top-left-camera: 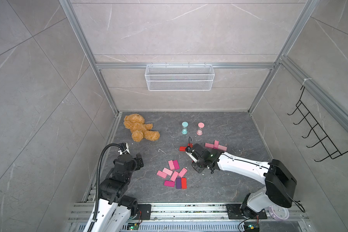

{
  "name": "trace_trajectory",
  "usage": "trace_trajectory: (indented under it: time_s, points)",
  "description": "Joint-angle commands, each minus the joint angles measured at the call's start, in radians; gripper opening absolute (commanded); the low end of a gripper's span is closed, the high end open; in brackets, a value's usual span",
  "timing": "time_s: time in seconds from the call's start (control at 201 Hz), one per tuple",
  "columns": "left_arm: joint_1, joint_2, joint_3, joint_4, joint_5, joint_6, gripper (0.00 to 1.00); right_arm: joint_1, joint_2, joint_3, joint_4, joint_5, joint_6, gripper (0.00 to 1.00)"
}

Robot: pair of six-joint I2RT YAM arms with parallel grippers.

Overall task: Assemble the letter t with building blocks
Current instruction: Pick up the building block from the center of the board, then assemble the building block at the center of the board.

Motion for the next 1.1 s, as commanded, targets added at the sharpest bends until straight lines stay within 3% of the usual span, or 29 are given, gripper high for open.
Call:
trace_trajectory:
  time_s: [0.0,0.139,0.373,0.572,0.752,1.1]
  points:
    - [-0.005,-0.010,0.020,0.019,-0.006,0.012,0.89,-0.087,0.006,0.080,-0.030,-0.093,-0.265,0.00]
    - [-0.004,-0.015,0.018,0.024,-0.006,0.016,0.89,-0.199,0.067,0.208,-0.091,-0.233,-0.441,0.00]
    - [-0.004,-0.025,0.016,0.024,-0.011,0.019,0.88,-0.247,0.226,0.379,-0.220,-0.231,-0.659,0.00]
    - [-0.005,-0.029,0.012,0.028,-0.016,0.022,0.88,-0.280,0.339,0.483,-0.263,-0.224,-0.704,0.00]
    - [-0.004,-0.031,0.012,0.031,-0.015,0.023,0.88,-0.280,0.431,0.516,-0.295,-0.125,-0.739,0.00]
    - [-0.004,-0.031,0.012,0.030,-0.019,0.023,0.88,-0.280,0.526,0.555,-0.318,-0.129,-0.744,0.00]
